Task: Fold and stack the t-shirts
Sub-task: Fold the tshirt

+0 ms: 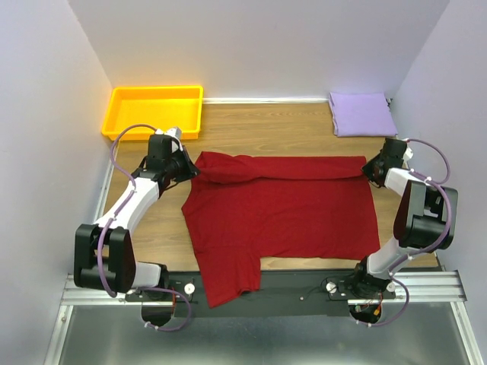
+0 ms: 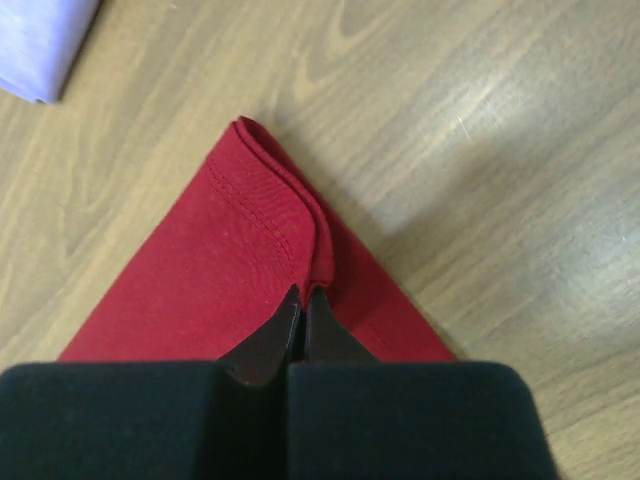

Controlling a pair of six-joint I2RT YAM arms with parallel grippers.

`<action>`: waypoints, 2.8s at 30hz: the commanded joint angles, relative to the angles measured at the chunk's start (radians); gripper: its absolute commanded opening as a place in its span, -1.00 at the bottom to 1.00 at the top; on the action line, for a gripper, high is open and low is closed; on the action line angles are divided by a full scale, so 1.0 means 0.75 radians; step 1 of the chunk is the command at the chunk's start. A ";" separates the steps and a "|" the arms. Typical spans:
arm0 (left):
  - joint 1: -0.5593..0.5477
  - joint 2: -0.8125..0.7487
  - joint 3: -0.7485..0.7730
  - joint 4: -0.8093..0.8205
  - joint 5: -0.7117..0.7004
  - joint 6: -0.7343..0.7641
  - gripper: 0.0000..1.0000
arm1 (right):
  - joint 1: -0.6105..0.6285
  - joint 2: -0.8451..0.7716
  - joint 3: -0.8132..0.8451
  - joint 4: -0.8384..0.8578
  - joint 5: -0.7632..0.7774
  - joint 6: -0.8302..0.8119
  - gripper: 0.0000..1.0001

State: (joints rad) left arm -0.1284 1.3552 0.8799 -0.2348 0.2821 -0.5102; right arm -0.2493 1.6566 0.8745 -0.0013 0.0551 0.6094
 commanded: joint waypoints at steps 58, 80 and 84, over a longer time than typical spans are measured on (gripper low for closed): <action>-0.322 -0.281 -0.269 0.076 -0.108 -0.332 -1.00 | -0.013 0.004 0.045 -0.225 0.112 -0.152 0.58; -0.336 -0.102 -0.080 0.127 -0.151 -0.257 -1.00 | 0.328 -0.215 0.176 -0.346 0.411 -0.344 0.72; -0.332 0.058 0.093 0.121 -0.184 -0.189 -1.00 | 0.538 -0.233 0.178 -0.266 0.183 -0.479 0.50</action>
State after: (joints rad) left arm -0.3752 1.3098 0.8349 -0.1734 0.1963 -0.7170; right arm 0.0242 1.5215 0.9852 -0.2386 0.3195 0.3763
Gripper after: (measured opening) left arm 0.007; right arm 0.824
